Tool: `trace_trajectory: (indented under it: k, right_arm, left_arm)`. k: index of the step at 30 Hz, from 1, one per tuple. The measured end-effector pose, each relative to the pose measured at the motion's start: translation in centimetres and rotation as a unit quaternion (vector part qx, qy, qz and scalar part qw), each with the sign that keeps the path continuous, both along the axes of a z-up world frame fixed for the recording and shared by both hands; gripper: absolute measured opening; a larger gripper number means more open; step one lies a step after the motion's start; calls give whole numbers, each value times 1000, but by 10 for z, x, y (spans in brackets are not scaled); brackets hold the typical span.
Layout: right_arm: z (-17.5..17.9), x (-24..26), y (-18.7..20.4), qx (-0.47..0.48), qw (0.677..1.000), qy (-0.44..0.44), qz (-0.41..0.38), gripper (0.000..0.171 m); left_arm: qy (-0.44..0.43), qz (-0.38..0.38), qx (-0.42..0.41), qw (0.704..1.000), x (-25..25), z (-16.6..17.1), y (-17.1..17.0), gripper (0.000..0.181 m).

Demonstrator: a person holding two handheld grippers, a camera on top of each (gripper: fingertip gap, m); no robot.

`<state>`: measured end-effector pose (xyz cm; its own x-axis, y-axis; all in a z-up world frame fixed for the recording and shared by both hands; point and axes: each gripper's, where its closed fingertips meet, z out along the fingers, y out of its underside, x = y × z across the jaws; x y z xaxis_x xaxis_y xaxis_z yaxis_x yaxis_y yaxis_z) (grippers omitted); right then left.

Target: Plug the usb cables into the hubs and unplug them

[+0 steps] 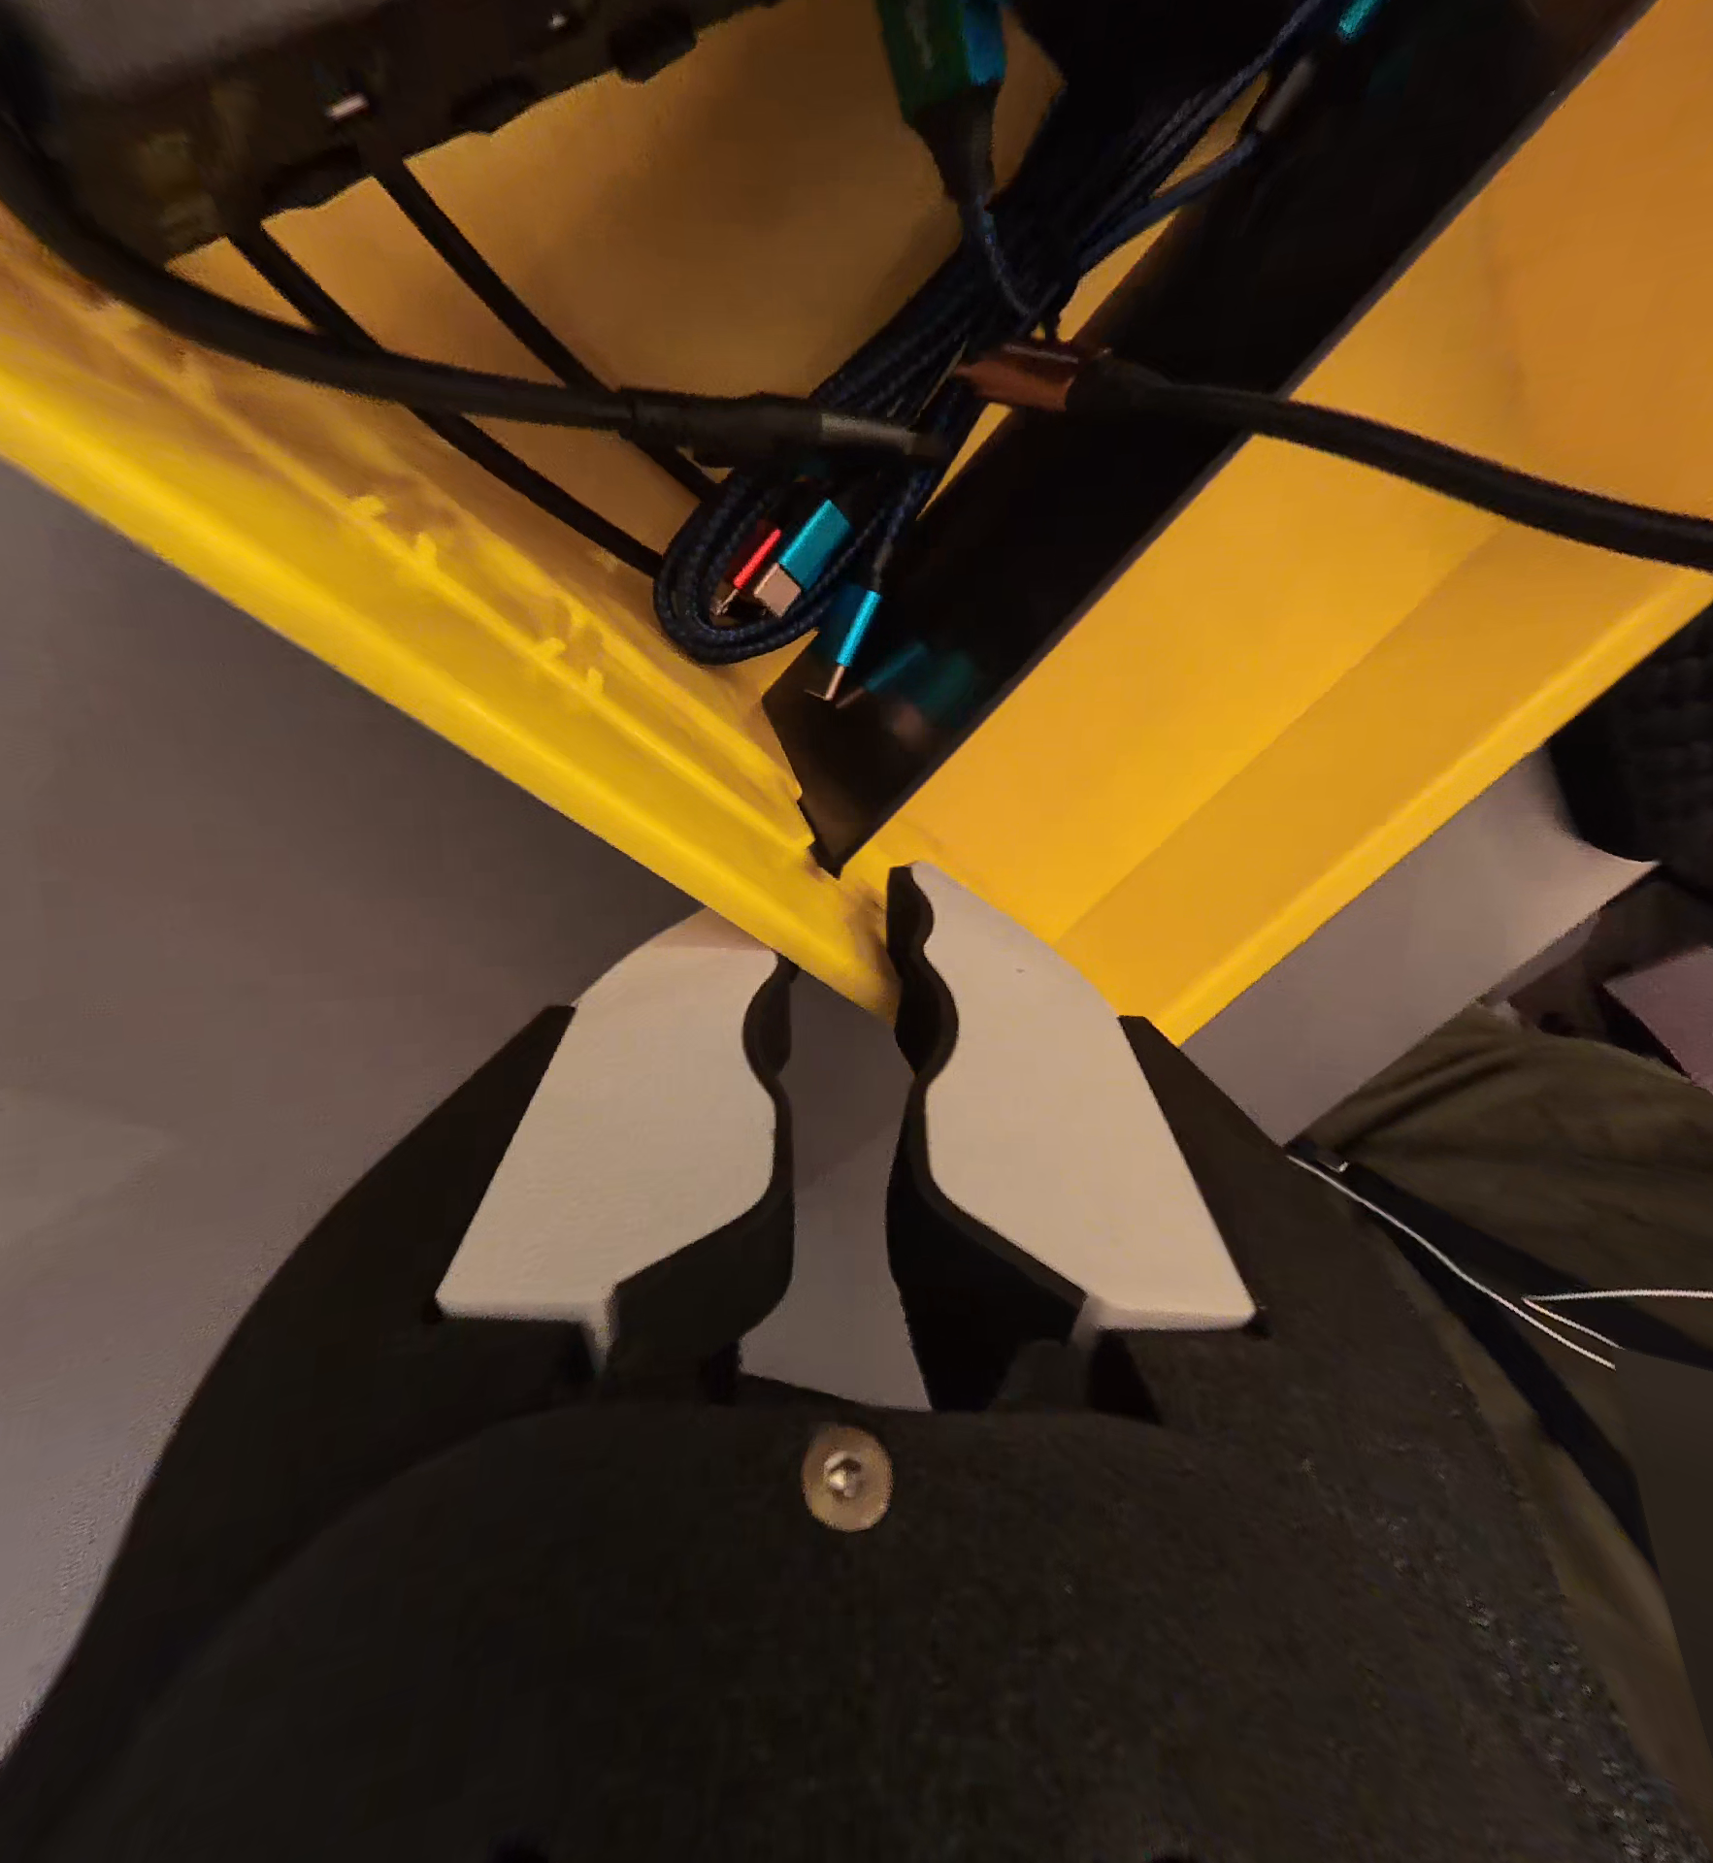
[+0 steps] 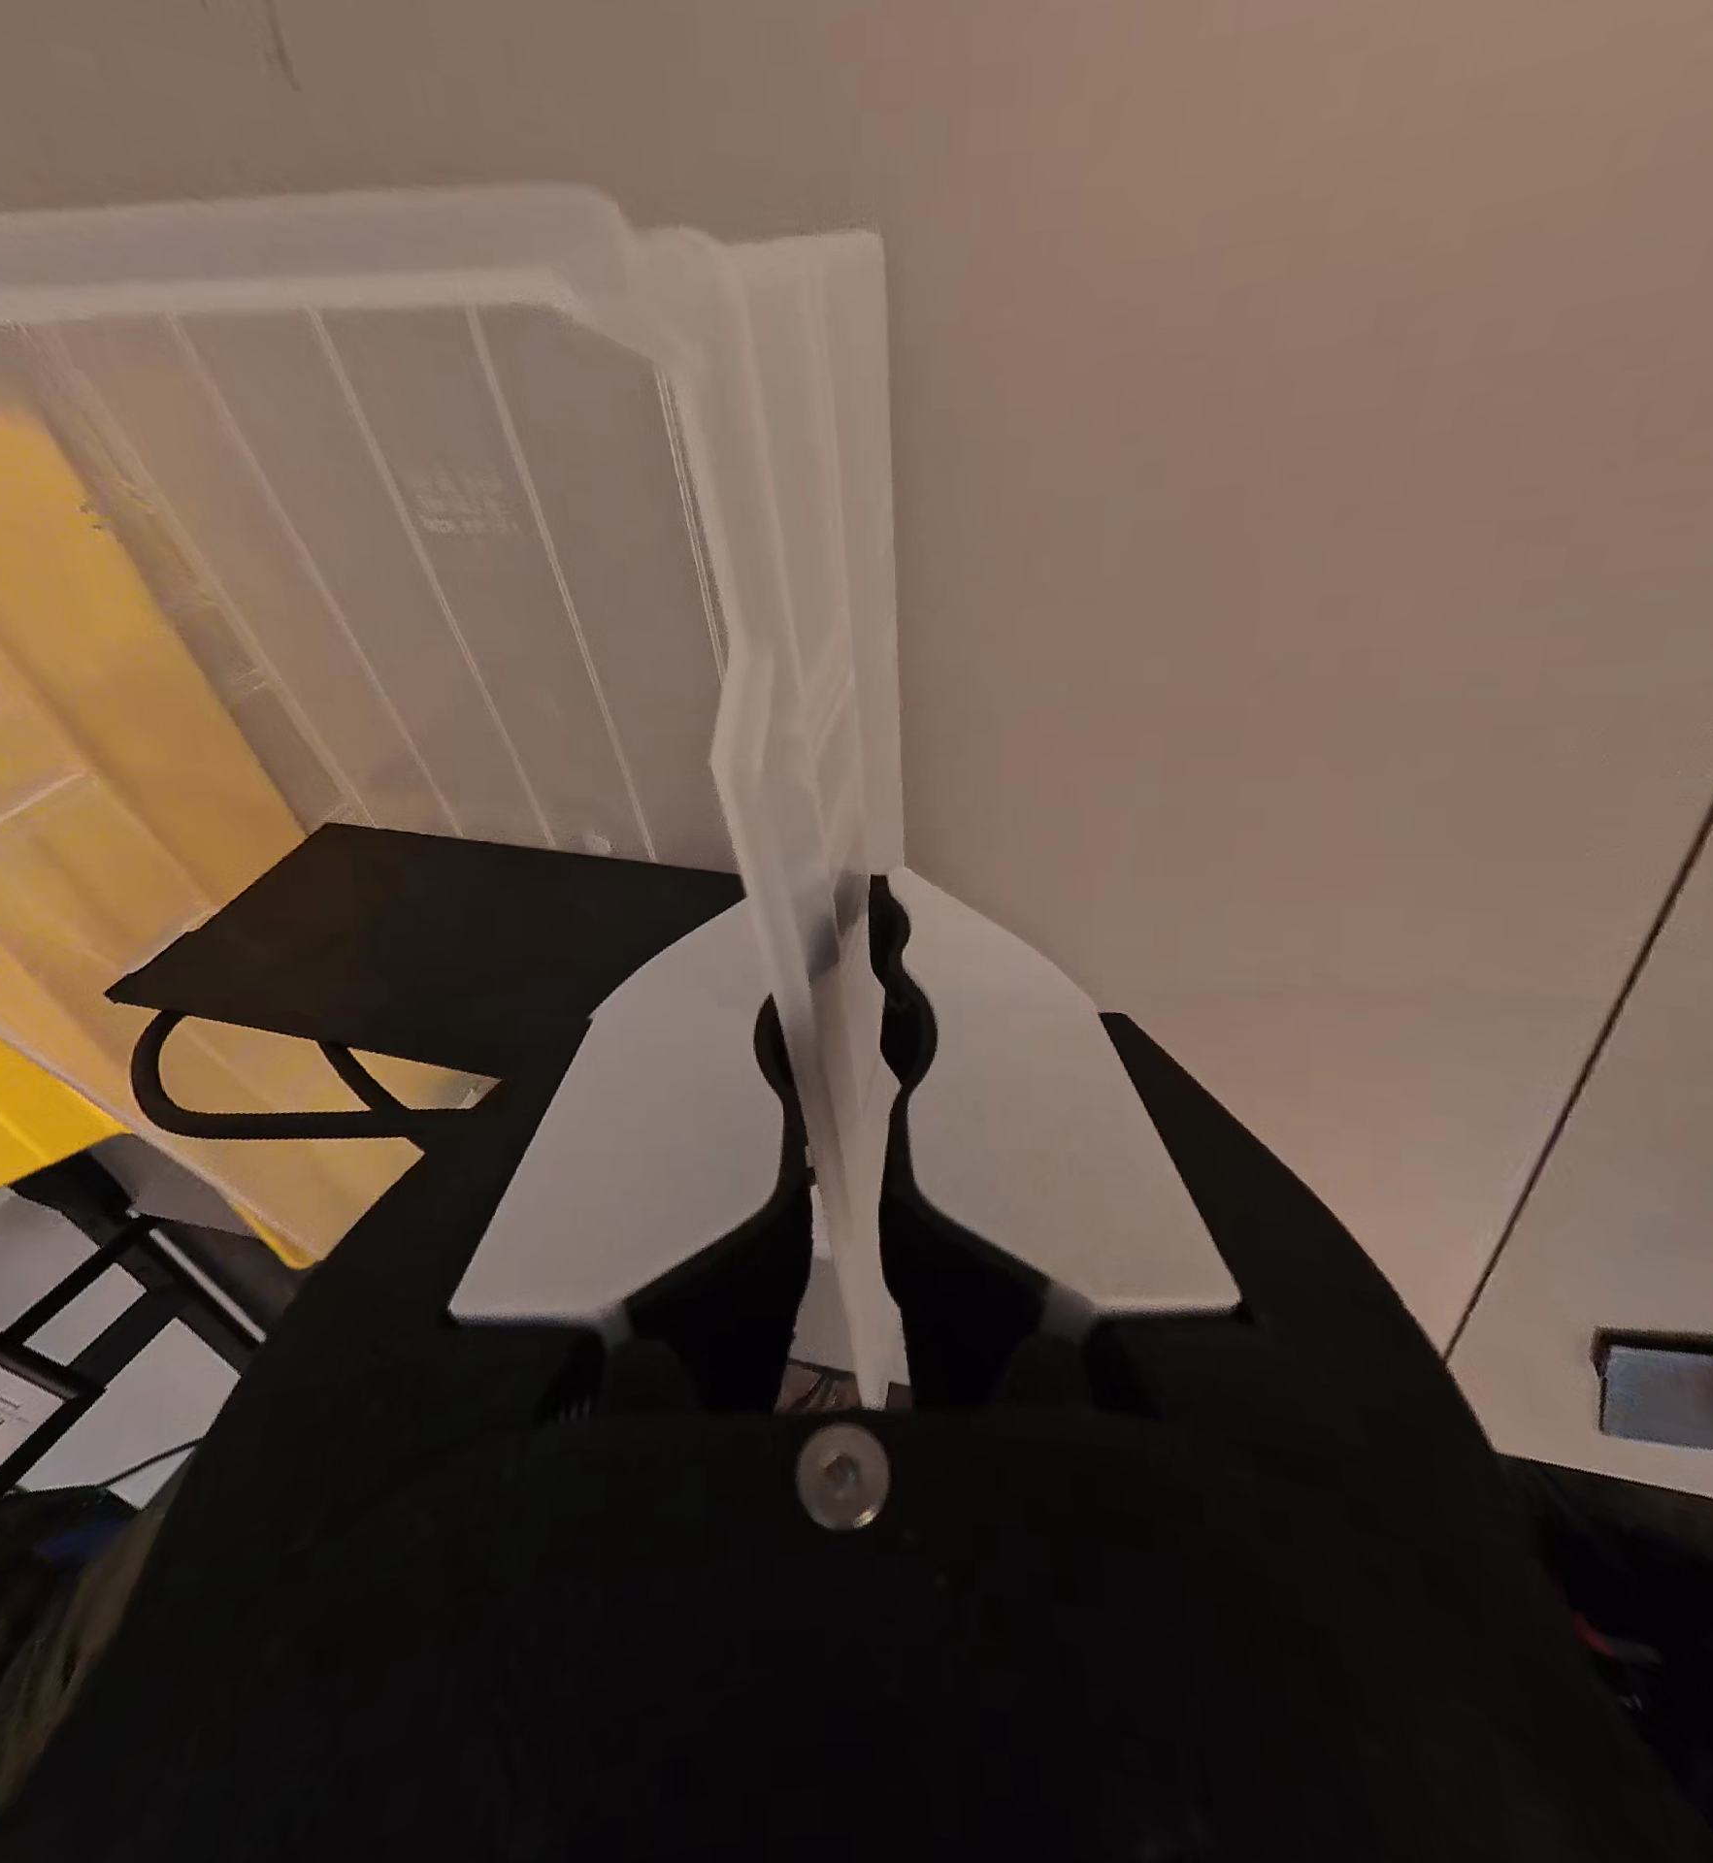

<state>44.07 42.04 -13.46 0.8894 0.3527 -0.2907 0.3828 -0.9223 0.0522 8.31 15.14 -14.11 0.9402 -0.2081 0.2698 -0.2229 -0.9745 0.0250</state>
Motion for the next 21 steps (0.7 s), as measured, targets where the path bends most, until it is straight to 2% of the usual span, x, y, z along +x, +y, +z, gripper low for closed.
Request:
trace_trajectory:
  k: [5,10,15,21]
  right_arm:
    - [-16,-14,-11,-20,1000,-9,19,11]
    - [-30,-37,-24,-34,999,-7,33,11]
    - [-30,-66,-31,-17,998,-23,61,9]
    - [-29,-96,-41,-25,997,-34,68,10]
  left_arm:
    - [74,-7,19,997,-47,0,3,11]
    - [84,48,65,993,-104,1,-5,5]
    - [96,128,89,983,-177,2,-39,4]
    - [106,242,90,960,-259,4,-103,4]
